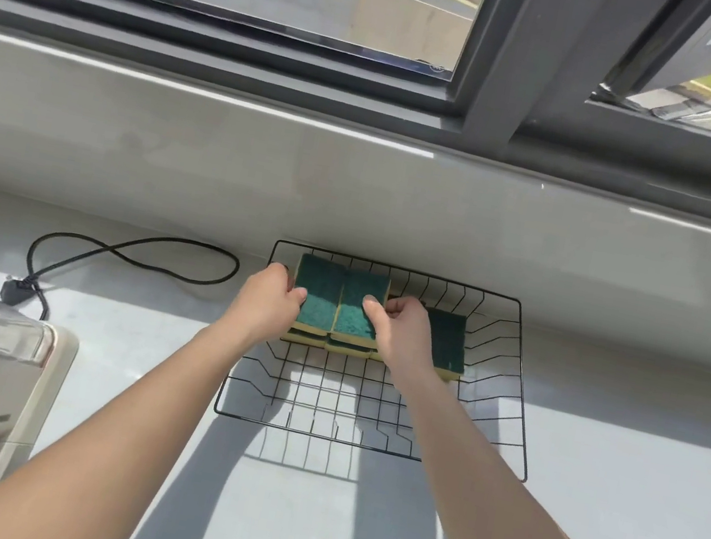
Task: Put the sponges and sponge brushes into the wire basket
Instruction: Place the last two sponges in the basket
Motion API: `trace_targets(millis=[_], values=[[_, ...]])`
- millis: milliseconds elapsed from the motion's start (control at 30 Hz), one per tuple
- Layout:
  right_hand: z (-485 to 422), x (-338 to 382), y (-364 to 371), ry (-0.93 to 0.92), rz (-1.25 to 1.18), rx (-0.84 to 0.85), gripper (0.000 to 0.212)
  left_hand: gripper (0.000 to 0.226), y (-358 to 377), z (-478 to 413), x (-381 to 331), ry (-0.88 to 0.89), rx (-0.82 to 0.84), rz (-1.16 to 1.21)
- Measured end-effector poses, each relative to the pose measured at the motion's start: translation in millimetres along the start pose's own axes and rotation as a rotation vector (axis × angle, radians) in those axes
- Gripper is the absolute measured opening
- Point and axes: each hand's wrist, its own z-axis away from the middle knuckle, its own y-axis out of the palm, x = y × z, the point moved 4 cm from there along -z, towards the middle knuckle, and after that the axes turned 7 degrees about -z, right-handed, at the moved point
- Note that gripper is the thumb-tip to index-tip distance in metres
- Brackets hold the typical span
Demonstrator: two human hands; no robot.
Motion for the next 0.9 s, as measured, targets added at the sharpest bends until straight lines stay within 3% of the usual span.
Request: trace_targets(millis=[367,533,700,900], values=[[-2.6,-8.3,10.1,-0.017,0.04,-0.02,0.039,0.022,-1.3,9.9,-0.6,0.159,-0.245,-0.312],[8.2,-4.5,3.4,-0.21,0.16,-0.035,0.05,0.035,-1.9,20.7,2.2,0.292,-0.358,-0.26],[24.4,-11.1,-2.3,-0.549,0.401,0.111,0.057,0.064,13.9,27.0,9.5,0.515,-0.235,-0.401],[26.7,-4.5,2.5,-0.623,0.511,0.129,0.051,0.07,24.8,25.6,14.1,0.533,-0.156,-0.48]])
